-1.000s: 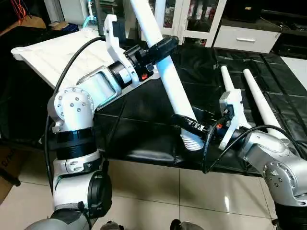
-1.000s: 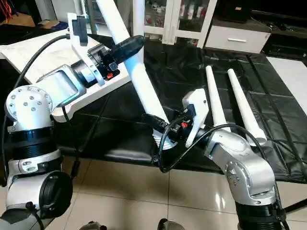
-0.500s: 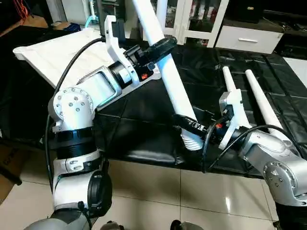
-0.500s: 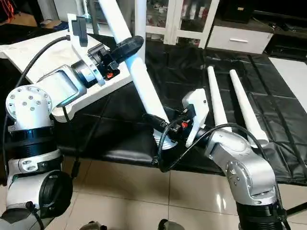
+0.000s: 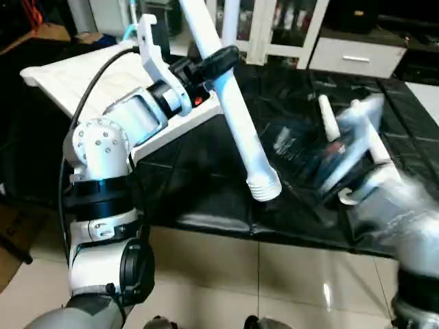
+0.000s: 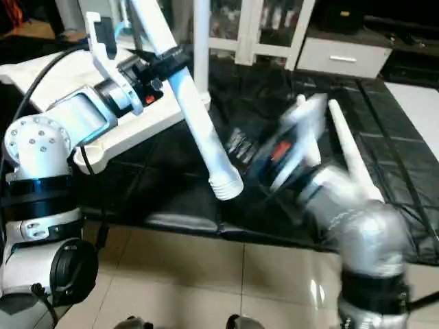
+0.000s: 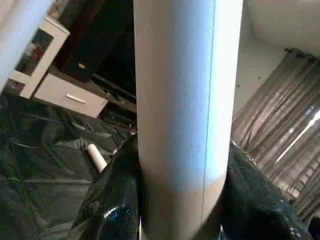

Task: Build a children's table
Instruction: Pick table leg

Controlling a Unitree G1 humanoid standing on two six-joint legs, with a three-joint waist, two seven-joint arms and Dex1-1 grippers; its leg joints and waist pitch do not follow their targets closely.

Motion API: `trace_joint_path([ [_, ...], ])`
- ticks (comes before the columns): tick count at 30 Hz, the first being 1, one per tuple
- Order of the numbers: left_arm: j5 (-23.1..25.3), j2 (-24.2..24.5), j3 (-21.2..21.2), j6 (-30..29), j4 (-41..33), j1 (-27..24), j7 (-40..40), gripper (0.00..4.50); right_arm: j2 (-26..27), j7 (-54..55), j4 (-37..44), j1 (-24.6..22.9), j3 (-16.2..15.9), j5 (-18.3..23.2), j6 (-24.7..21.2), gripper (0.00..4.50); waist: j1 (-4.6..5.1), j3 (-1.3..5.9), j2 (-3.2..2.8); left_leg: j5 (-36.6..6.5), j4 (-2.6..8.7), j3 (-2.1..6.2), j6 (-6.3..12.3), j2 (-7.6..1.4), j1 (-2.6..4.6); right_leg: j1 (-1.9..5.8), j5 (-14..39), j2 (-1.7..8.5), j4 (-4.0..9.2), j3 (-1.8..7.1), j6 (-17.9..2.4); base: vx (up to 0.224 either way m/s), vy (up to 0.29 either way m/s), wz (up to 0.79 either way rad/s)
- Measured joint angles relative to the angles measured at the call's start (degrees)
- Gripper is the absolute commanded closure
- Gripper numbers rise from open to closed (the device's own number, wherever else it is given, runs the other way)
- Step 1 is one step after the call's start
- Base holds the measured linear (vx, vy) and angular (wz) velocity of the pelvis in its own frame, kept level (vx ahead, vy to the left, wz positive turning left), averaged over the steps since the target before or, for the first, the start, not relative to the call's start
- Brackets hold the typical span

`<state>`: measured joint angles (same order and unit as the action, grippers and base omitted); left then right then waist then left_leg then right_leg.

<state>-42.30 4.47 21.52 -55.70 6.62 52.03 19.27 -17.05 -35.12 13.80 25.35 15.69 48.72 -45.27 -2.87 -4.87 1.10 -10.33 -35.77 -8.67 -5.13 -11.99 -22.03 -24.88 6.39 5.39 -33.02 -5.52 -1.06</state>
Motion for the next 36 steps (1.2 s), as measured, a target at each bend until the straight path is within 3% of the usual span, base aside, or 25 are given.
trace_joint_path([
  [1,0.0,0.19,0.0,0.03,0.06,0.0,-0.14,2.78,-0.68,0.46,-2.23,1.65,1.99,2.6,-1.23,0.59,-0.03,0.0,0.0,0.0,-0.05,0.0,0.0,0.0,-0.04,-0.02,0.0,0.01,0.0,0.01,0.0,0.0,0.0,0.0],
  [4,-0.02,0.41,-0.05,0.24,0.15,0.03,-0.21,2.78,-3.86,0.73,-5.95,3.87,5.0,4.58,-3.0,0.41,-0.21,0.05,0.07,0.0,-0.11,-0.02,0.0,0.01,-0.07,0.0,-0.01,0.03,0.0,0.02,0.02,0.0,0.0,0.0],
  [7,-0.06,0.63,-0.03,0.44,0.61,0.13,-0.22,2.78,-9.47,-2.31,-7.32,4.21,4.52,0.58,-4.18,0.11,-0.44,0.15,0.24,0.0,-0.11,-0.03,0.0,0.01,-0.11,0.02,-0.13,0.03,0.01,0.05,0.22,0.0,0.0,0.0],
  [9,-0.06,0.69,-0.08,0.53,0.62,0.15,-0.22,2.78,-11.86,-3.66,-7.18,3.91,1.52,-2.84,-4.34,0.02,-0.48,0.19,0.29,0.0,-0.1,-0.01,0.0,0.0,-0.1,0.01,-0.14,0.03,-0.01,0.03,0.23,0.0,0.0,0.0],
  [12,0.14,0.62,-1.02,0.77,0.63,0.16,-0.68,2.78,-14.54,-4.76,-5.18,2.57,-6.2,-8.52,-4.11,0.0,-0.33,0.2,0.31,0.0,-0.09,-0.01,0.0,-0.02,-0.1,-0.04,-0.15,0.02,-0.02,0.01,0.24,0.0,0.0,0.0],
  [16,2.14,0.9,-3.59,1.29,0.61,0.18,-0.88,2.78,-13.91,-2.03,-2.85,2.41,-13.51,-10.72,-4.77,0.0,-0.33,0.21,0.36,0.0,-0.09,-0.01,0.0,-0.02,-0.13,-0.06,-0.15,0.02,-0.02,0.03,0.25,0.0,0.0,0.0],
  [21,2.19,1.13,-6.32,0.98,-0.2,0.17,0.89,2.78,-11.7,-1.67,-2.62,6.04,-16.32,-9.78,-8.35,0.0,-0.41,0.22,0.39,0.0,-0.1,-0.02,0.0,-0.02,-0.16,-0.06,-0.15,0.03,-0.01,0.05,0.25,0.0,0.0,0.0],
  [35,1.28,2.92,-13.41,-0.06,-3.51,0.12,8.91,2.78,-15.25,-10.77,-9.86,10.99,-20.91,-11.57,-8.27,0.0,-0.46,0.26,0.46,0.0,-0.09,-0.05,0.0,-0.03,-0.19,-0.04,-0.15,0.02,-0.14,0.15,0.24,0.0,0.0,0.0],
  [36,1.14,2.92,-13.61,-0.27,-3.57,0.12,9.23,2.78,-15.25,-11.27,-9.92,11.09,-20.91,-11.67,-8.26,0.18,-0.46,0.26,0.46,0.0,-0.09,-0.05,0.0,-0.03,-0.19,-0.04,-0.15,0.02,-0.14,0.15,0.24,0.0,0.0,0.0],
])
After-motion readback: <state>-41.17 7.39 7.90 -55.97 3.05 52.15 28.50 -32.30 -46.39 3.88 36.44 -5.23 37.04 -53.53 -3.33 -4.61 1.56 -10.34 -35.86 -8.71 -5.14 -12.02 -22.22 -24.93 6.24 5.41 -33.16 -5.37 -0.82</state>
